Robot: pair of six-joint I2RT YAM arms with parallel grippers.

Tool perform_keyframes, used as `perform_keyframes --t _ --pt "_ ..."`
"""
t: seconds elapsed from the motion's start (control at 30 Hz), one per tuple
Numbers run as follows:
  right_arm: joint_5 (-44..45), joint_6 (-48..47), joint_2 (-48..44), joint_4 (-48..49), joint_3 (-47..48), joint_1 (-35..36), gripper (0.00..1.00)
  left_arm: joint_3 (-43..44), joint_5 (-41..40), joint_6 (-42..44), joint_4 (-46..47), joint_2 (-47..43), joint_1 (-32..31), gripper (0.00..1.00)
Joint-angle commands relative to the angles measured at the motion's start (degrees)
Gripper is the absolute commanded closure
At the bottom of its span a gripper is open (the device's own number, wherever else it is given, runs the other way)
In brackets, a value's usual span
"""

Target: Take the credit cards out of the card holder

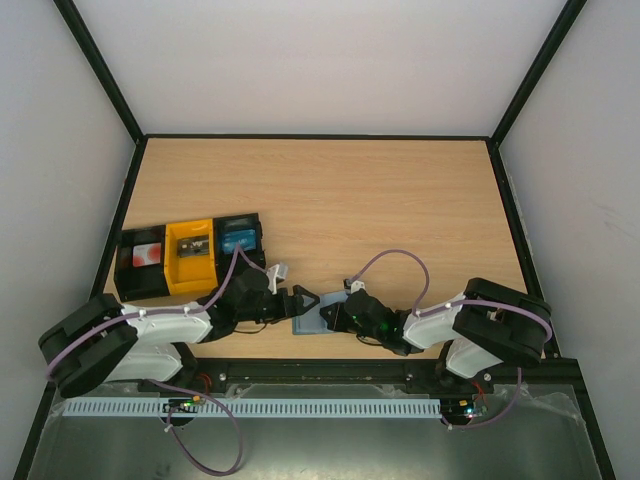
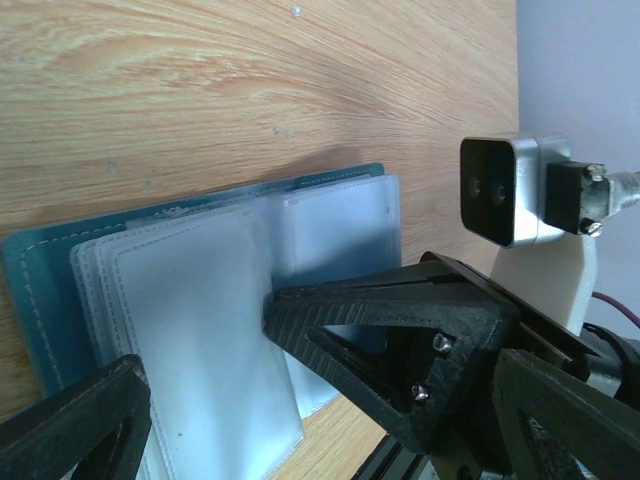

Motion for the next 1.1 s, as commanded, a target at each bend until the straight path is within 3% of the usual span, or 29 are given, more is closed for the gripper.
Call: perform_keyframes --t 0.0,0.77,1.07 --pt "0.25 -0.49 1.40 -5.04 -1.38 0.29 0.98 0.44 0.78 1.22 3.28 1.01 0.22 0.06" --pt "0.98 -0.05 0.54 -4.99 -2.02 0.28 0.98 1.80 0.08 0.49 -4.02 0.29 -0.72 0.06" --pt "0.47 0.02 1.78 -4.09 -1.63 0.28 0.98 2.41 1.25 0.97 -1.70 4.17 -0.80 0.05"
